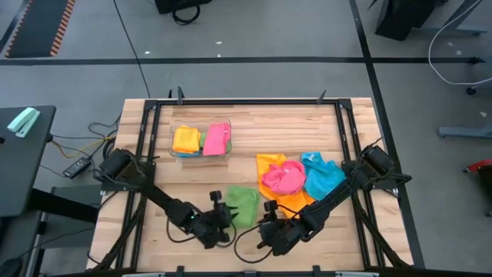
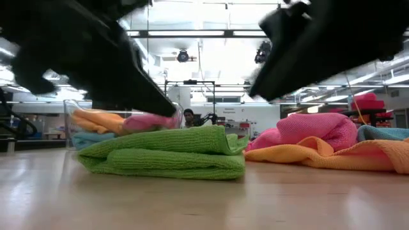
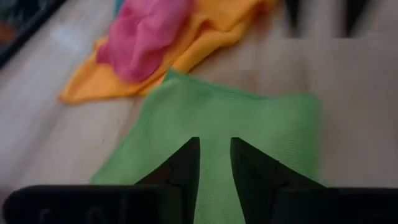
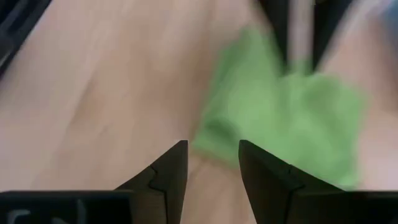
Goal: Fold microfiber towels
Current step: Fold the green microfiber towel
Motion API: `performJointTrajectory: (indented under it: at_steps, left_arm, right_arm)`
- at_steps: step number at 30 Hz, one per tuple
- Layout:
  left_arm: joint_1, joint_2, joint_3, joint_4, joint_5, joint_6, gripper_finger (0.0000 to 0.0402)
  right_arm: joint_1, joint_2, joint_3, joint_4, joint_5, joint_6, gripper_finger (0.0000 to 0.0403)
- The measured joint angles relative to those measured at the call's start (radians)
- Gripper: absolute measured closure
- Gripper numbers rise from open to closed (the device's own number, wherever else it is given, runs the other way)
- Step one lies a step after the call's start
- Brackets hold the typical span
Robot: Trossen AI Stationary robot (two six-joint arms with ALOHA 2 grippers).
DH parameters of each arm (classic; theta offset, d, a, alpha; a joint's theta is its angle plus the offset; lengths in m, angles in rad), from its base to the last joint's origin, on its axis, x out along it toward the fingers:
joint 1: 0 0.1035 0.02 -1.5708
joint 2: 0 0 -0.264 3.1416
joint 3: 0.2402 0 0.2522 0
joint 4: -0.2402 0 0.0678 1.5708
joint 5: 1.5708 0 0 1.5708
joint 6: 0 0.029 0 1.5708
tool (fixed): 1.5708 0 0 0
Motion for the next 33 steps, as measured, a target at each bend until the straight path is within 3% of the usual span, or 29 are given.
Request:
performJointTrajectory:
  at_steps: [4, 8, 13, 21, 33]
  left_arm:
    - [-0.051, -0.011, 0.0, -0.001, 0.009, 0.131, 0.03]
    - [-0.075, -0.013, 0.0, 0.017, 0.045, 0.149, 0.0286]
    - [-0.069, -0.013, 0.0, 0.069, 0.132, 0.17, 0.0233]
    - [-0.06, -0.013, 0.0, 0.074, 0.137, 0.178, 0.0164]
    - [-0.058, 0.077, 0.035, 0.103, 0.144, 0.253, 0.0168]
  right_arm:
    - [-0.003, 0.004, 0.0, 0.103, 0.062, -0.117, 0.0251]
    - [-0.018, 0.045, 0.001, 0.227, 0.058, -0.198, 0.0251]
    - [-0.05, 0.095, 0.001, 0.269, 0.052, -0.215, 0.0238]
    - [-0.068, 0.088, 0.001, 0.256, 0.069, -0.165, 0.0211]
    - [-0.036, 0.068, 0.0, 0.176, 0.203, -0.165, 0.021]
